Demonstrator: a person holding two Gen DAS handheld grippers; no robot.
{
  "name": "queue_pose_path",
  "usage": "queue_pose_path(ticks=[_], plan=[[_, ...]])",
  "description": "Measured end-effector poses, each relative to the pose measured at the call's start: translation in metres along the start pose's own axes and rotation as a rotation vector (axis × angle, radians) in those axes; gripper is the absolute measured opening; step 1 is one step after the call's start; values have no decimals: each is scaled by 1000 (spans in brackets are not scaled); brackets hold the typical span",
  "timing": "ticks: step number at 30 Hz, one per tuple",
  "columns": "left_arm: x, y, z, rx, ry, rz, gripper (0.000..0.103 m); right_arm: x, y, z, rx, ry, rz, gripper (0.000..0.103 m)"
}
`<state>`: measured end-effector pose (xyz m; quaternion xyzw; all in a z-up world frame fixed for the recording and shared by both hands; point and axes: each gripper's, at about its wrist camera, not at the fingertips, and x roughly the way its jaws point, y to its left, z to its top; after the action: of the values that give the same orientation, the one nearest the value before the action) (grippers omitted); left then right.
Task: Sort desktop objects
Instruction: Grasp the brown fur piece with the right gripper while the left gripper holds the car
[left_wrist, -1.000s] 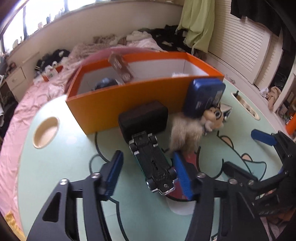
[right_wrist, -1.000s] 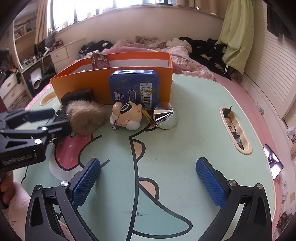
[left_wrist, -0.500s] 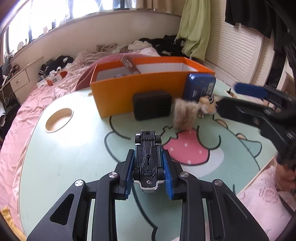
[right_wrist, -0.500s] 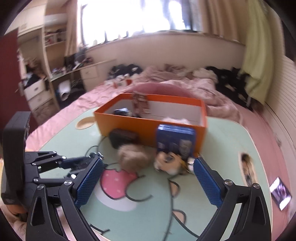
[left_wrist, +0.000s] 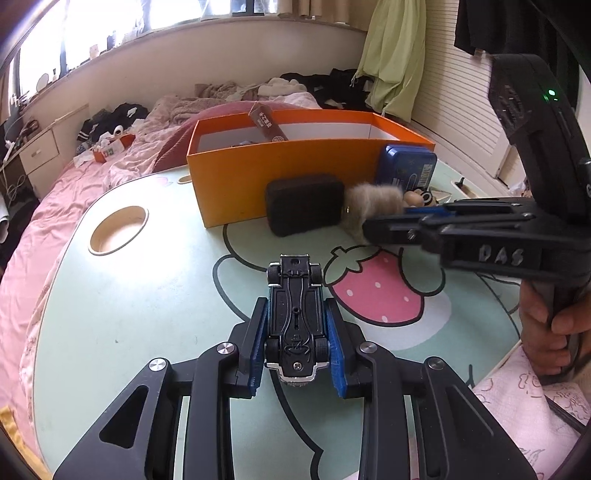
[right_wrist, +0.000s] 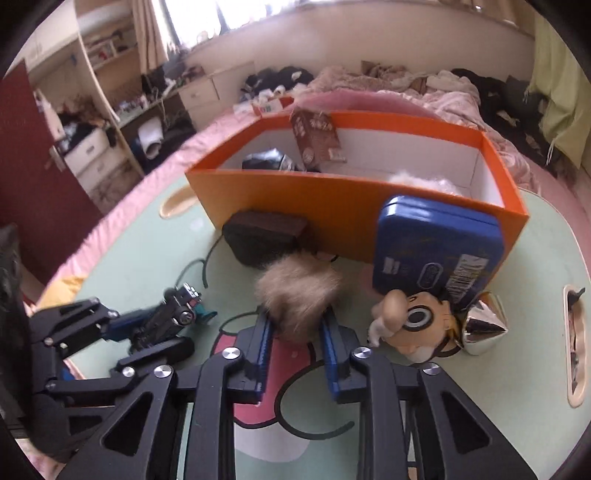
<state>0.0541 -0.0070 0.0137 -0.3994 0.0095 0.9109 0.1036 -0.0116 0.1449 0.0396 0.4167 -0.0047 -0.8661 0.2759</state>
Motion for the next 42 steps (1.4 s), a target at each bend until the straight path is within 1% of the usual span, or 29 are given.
queue_pose_path(ticks=[2, 5, 8, 10, 11, 12, 14, 16, 18, 21, 22, 23, 24, 25, 26, 27, 28, 29, 30, 31, 35, 38, 40, 41, 42], plan=[[-5, 3, 2, -12, -18, -15, 30, -16, -4, 1, 18, -54, 25, 21], [-15, 5, 9, -14, -41, -35, 30, -38, -6, 8, 23, -120, 27, 20], [-24, 5, 19, -12, -70, -51, 30, -45, -11, 16, 24, -136, -14, 19], [-30, 4, 25, -13, -92, -58, 30, -46, -16, 14, 38, -132, -11, 19], [-32, 3, 27, -12, -102, -57, 30, -45, -17, 12, 53, -125, -11, 22], [-33, 2, 28, -9, -108, -55, 30, -43, -17, 11, 57, -117, -8, 39], [-33, 1, 27, -7, -113, -50, 30, -42, -13, 7, 30, -128, 0, 58], [-32, 0, 25, 0, -118, -40, 30, -40, -3, 5, -24, -118, -1, 59], [-33, -1, 23, 5, -124, -34, 30, -34, 10, 6, -91, -89, -10, 59], [-34, 1, 22, 4, -126, -26, 31, -20, 25, 5, -170, -42, -66, 59], [-33, 1, 22, 0, -125, -6, 33, -12, 26, 7, -178, -20, -77, 59], [-29, 1, 21, -2, -115, 11, 41, -4, 24, 5, -175, 3, -83, 59], [-24, 1, 20, -4, -97, 14, 47, 3, 22, 5, -169, 29, -88, 59], [-17, 1, 17, -7, -69, 11, 48, 12, 19, 5, -162, 63, -92, 58], [-9, 1, 13, -5, -34, 6, 48, 21, 16, 3, -148, 99, -93, 51], [-2, 0, 10, -2, -5, 9, 48, 22, 15, 2, -147, 90, -102, 41], [5, 0, 7, 0, 20, 10, 48, 22, 13, 3, -146, 87, -95, 37], [7, 0, 5, 0, 21, 13, 47, 21, 11, 1, -135, 90, -77, 37], [6, 1, 4, -1, 13, 12, 43, 19, 9, 0, -128, 79, -68, 37], [5, 2, 5, -6, 11, -8, 41, 14, 7, -1, -121, 57, -58, 37], [-3, 5, 5, -20, -26, -11, 30, -9, 3, -2, -100, -32, -37, 37], [-13, 5, 11, -16, -51, -20, 30, -29, 1, 3, -94, -93, -26, 37], [-21, 3, 23, -3, -82, -23, 29, -44, -1, 13, -93, -137, -39, 37], [-25, 2, 28, 6, -96, -23, 20, -49, -3, 21, -89, -151, -50, 37], [-29, 0, 35, 17, -110, -20, 6, -53, -6, 27, -80, -163, -63, 37]])
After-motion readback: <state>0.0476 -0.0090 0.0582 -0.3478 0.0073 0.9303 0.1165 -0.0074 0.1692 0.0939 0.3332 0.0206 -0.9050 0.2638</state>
